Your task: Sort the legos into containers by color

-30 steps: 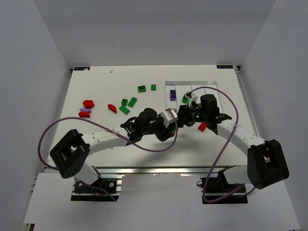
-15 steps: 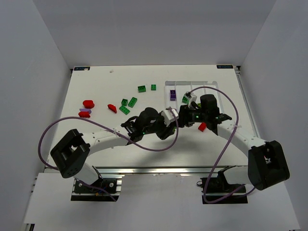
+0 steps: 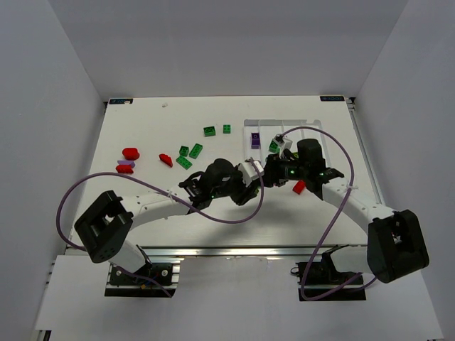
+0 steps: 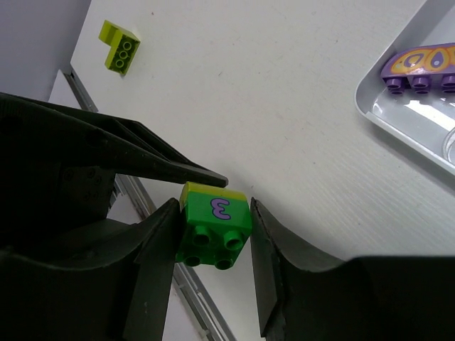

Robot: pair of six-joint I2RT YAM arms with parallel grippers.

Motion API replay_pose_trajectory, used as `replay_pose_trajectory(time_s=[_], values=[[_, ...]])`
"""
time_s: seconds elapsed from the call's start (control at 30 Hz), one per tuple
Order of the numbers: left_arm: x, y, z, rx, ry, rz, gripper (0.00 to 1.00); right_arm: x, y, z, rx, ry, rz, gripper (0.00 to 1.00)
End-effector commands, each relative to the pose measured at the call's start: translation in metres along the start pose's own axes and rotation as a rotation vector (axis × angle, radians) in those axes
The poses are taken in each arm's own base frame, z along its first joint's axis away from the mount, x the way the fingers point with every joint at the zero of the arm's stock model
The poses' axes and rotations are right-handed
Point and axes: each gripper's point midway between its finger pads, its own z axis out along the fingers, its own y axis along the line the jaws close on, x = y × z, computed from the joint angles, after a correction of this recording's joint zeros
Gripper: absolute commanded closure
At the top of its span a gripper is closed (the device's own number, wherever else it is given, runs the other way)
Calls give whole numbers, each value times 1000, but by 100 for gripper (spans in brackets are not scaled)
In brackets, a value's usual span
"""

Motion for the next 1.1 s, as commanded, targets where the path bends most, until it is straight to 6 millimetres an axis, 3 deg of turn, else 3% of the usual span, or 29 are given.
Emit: replay_pose_trajectory(time_s=[0.0, 0.27, 0.67, 0.87, 1.07], values=[[-4, 21, -8, -71, 2, 0, 62, -14, 8, -9, -25, -46, -67, 77], [2, 30, -13, -97, 9, -11, 63, -18, 9, -12, -26, -57, -73, 78], [2, 29, -10, -85, 6, -17, 63, -23, -1, -14, 25, -75, -82, 79], [2, 30, -4, -83, 8, -24, 63, -42, -22, -30, 168, -149, -100, 79], [-9, 30, 10, -62, -13, -38, 63, -69, -64, -58, 395, -257, -114, 80]])
